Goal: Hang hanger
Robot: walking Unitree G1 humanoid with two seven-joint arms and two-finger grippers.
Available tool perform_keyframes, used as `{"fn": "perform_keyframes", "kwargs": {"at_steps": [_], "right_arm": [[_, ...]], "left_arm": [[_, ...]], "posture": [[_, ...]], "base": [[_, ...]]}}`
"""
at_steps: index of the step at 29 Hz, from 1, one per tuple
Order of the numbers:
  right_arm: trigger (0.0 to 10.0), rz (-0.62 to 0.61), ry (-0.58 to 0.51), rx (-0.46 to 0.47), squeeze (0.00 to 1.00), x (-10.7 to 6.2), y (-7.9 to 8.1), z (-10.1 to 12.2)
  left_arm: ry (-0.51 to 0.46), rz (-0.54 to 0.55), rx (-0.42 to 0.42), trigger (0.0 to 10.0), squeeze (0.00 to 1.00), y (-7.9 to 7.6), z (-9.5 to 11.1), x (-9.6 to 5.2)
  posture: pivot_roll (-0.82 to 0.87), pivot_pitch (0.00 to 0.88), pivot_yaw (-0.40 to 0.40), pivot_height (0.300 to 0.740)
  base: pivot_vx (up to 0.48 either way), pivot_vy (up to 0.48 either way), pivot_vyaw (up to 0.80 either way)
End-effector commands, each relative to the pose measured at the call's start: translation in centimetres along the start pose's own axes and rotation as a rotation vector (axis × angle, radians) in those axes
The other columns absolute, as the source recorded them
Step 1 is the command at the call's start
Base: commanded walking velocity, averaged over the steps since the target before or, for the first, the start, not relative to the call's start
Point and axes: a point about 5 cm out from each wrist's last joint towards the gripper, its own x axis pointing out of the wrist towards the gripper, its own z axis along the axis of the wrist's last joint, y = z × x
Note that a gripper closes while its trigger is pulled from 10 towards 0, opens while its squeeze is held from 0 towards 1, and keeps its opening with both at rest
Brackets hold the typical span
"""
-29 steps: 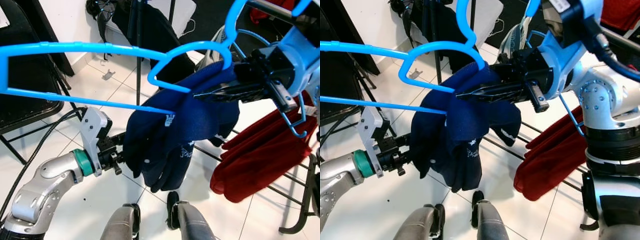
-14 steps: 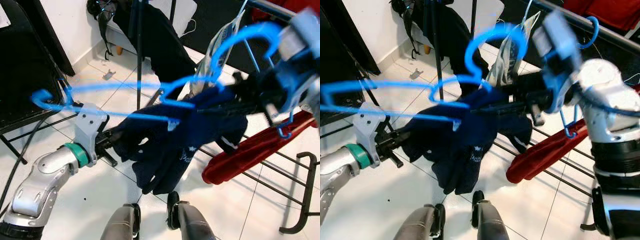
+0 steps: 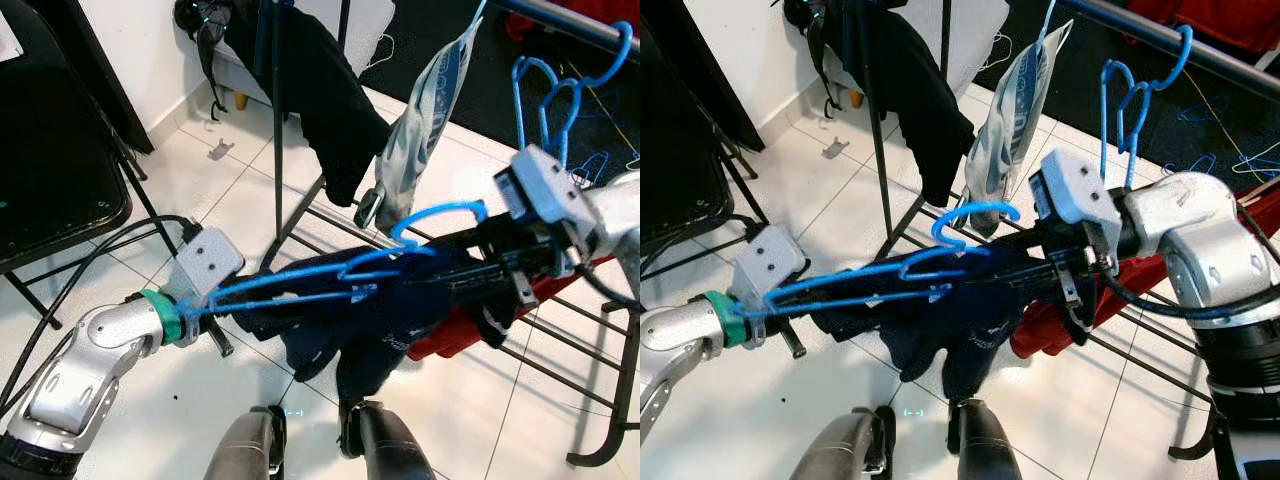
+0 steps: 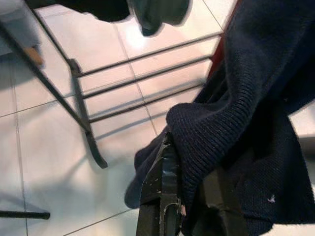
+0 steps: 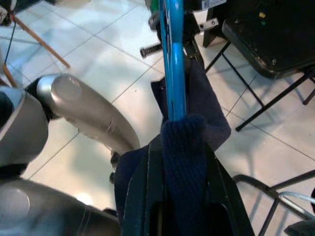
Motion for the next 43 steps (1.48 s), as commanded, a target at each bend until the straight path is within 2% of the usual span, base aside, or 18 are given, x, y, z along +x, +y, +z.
{"fn": "perform_keyframes", "kwargs": {"at_steps": [1,5,12,14,28,37,38,40,41,43], "right_arm": [[0.0,0.027,0.039,-0.027,0.0,0.3,0.4,-0.3],[0.0,0.077,0.1,-0.036,0.0,0.5,0.9,-1.2],[0.0,0.112,0.139,-0.033,0.0,0.5,1.3,-1.7],[0.0,0.132,0.185,-0.026,0.0,0.4,1.6,-2.5],[0.0,0.117,0.322,0.005,0.0,-0.2,1.6,-5.2],[0.0,0.097,0.341,0.026,0.0,-0.3,1.6,-6.1],[0.0,0.09,0.295,0.023,0.0,0.1,1.5,-5.8],[0.0,0.09,0.295,0.023,0.0,0.1,1.5,-5.8],[0.0,0.082,0.232,0.017,0.0,0.5,1.3,-5.1],[0.0,0.082,0.232,0.017,0.0,0.5,1.3,-5.1]], "left_arm": [[0.028,-0.057,0.02,10.0,0.0,-0.5,-0.5,0.0],[0.043,-0.071,0.034,10.0,0.0,-0.5,-0.5,0.2],[0.047,-0.073,0.036,10.0,0.0,-0.4,-0.4,0.2],[0.044,-0.085,0.03,10.0,0.0,-0.2,-0.2,0.3],[0.024,-0.09,-0.024,10.0,0.0,-0.2,0.1,0.3],[0.023,-0.077,-0.076,10.0,0.0,-0.1,0.0,0.3],[0.018,-0.049,-0.121,10.0,0.0,-0.1,0.0,0.6],[0.018,-0.049,-0.121,10.0,0.0,-0.1,0.0,0.6],[0.01,-0.028,-0.154,10.0,0.0,0.0,0.0,0.9],[0.01,-0.028,-0.154,10.0,0.0,0.0,0.0,0.9]], "posture": [[-0.07,0.215,0.074,0.74],[-0.07,0.217,0.073,0.74],[-0.07,0.219,0.074,0.74],[-0.07,0.218,0.076,0.74],[-0.08,0.211,0.067,0.74],[-0.08,0.21,0.069,0.74],[-0.08,0.205,0.073,0.74],[-0.08,0.205,0.073,0.74],[-0.07,0.204,0.073,0.74],[-0.07,0.204,0.073,0.74]], "base": [[0.0,0.0,0.0],[0.0,0.0,0.0],[0.0,0.0,0.0],[0.0,0.0,0.0],[0.0,0.0,0.0],[0.0,0.0,0.0],[0.0,0.0,0.0],[0.0,0.0,0.0],[0.0,0.0,0.0],[0.0,0.0,0.0]]}}
